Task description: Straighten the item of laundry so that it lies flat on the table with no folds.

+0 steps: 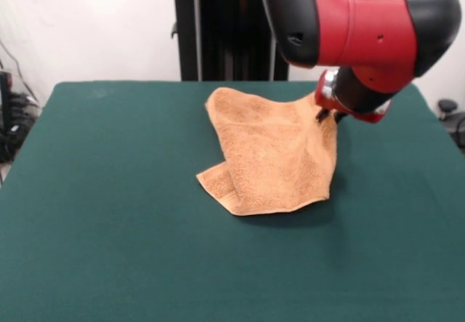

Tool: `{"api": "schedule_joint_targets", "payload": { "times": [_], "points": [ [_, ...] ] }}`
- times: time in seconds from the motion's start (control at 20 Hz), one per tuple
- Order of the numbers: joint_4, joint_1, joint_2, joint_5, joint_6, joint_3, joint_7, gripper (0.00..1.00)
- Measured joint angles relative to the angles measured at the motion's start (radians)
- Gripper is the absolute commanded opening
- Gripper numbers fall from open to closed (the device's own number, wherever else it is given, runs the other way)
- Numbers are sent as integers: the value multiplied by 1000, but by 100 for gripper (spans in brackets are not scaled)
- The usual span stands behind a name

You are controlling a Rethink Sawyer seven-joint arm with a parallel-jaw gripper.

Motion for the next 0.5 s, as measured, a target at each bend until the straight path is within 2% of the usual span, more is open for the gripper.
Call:
{"api": "schedule_joint_targets", "payload": {
  "times": [0.5],
  "points": [
    [-16, -14, 2, -1, 37, -2, 0, 0]
  ]
}}
